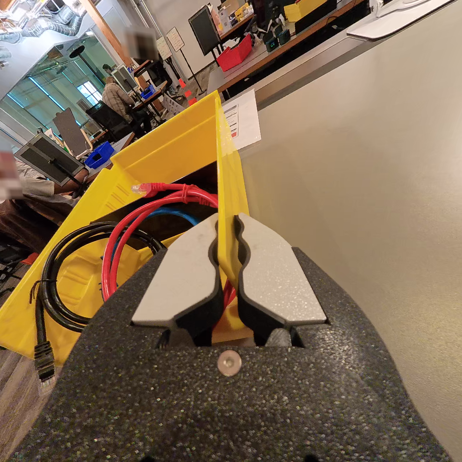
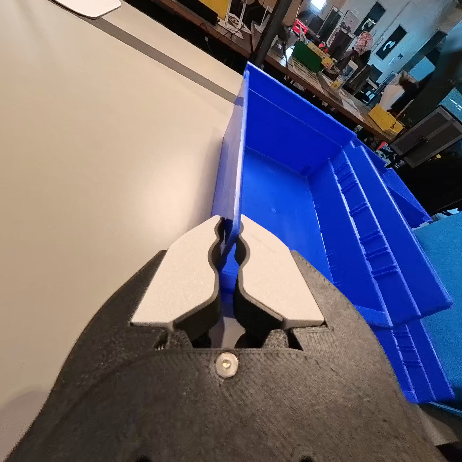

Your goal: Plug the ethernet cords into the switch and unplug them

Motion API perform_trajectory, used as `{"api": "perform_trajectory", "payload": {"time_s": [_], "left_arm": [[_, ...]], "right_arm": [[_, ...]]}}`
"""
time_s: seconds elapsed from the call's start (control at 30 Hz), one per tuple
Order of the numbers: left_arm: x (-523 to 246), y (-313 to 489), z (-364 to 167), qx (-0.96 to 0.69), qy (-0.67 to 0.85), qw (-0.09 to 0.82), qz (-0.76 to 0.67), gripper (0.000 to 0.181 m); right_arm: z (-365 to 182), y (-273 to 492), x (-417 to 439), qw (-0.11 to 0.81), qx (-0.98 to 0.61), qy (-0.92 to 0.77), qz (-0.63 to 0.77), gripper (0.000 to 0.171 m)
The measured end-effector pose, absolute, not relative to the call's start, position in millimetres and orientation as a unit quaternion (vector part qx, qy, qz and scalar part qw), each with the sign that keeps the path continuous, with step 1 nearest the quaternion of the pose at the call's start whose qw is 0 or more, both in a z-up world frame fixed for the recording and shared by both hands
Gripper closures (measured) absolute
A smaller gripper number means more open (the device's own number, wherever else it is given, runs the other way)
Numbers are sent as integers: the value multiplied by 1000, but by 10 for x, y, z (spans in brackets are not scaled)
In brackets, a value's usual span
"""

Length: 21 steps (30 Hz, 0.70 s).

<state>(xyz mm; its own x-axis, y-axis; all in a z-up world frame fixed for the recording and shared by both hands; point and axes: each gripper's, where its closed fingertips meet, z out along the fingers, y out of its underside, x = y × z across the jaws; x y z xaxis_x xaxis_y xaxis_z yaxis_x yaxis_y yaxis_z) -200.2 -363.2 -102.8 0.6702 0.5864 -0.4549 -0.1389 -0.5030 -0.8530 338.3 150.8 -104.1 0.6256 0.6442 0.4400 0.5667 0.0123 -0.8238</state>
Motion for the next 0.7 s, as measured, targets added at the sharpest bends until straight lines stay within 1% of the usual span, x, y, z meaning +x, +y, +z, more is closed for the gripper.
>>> {"api": "perform_trajectory", "payload": {"time_s": [0.27, 0.3, 0.37, 0.4, 0.47, 0.6, 0.7], "left_arm": [[-2039, -3633, -1021, -779, -137, 481, 379, 171], [-2037, -3647, -1014, -778, -136, 479, 383, 170], [-1985, -3674, -965, -771, -130, 487, 389, 162], [-1927, -3683, -911, -765, -127, 500, 386, 157], [-1769, -3720, -795, -754, -123, 528, 371, 152], [-1485, -3905, -463, -729, -123, 574, 353, 150], [-1491, -4103, -216, -715, -155, 582, 356, 146]], "right_arm": [[-1034, 1557, 3410, 575, -701, -422, 26, 162], [-1034, 1538, 3416, 574, -700, -424, 26, 160], [-998, 1458, 3412, 572, -697, -430, 42, 151], [-958, 1411, 3420, 571, -696, -433, 49, 147], [-870, 1310, 3452, 564, -694, -446, 52, 146], [-654, 1048, 3455, 565, -670, -480, 49, 144], [-588, 729, 3217, 563, -635, -518, 105, 144]]}}
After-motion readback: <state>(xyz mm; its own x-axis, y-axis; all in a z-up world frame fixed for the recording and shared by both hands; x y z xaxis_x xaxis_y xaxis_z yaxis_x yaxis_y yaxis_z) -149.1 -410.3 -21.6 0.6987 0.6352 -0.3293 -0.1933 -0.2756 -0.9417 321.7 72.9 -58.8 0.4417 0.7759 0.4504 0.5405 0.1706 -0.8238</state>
